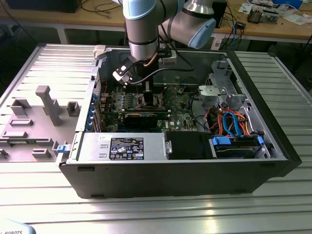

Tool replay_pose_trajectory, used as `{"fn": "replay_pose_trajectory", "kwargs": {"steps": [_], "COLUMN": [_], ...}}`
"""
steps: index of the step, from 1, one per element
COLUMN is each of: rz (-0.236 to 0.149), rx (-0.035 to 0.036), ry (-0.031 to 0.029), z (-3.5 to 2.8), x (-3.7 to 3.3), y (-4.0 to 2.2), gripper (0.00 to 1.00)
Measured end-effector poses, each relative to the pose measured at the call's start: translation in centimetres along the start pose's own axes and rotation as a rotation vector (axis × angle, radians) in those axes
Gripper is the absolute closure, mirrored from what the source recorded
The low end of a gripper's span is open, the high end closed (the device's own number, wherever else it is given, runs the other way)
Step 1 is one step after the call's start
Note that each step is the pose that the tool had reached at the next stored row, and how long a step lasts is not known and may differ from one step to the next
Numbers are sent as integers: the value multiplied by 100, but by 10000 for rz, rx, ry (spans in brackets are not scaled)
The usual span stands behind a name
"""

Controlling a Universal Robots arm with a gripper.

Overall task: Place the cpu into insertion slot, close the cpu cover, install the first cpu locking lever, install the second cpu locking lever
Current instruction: 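Place the cpu into insertion slot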

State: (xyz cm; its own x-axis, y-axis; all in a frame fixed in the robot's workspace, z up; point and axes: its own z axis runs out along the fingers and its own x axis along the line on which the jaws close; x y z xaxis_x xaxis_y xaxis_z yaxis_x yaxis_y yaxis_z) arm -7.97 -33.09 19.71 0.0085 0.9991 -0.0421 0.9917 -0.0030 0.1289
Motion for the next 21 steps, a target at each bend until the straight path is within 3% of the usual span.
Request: {"fn": "replay_pose_trajectory", "kwargs": {"steps": [10, 11, 21], "rz": [1, 0, 1], "rx": [-4, -2, -2], "ry": [6, 4, 20], "z": [8, 7, 18], "x": [1, 1, 31], "y": [0, 0, -1], "gripper": [45, 39, 39]}}
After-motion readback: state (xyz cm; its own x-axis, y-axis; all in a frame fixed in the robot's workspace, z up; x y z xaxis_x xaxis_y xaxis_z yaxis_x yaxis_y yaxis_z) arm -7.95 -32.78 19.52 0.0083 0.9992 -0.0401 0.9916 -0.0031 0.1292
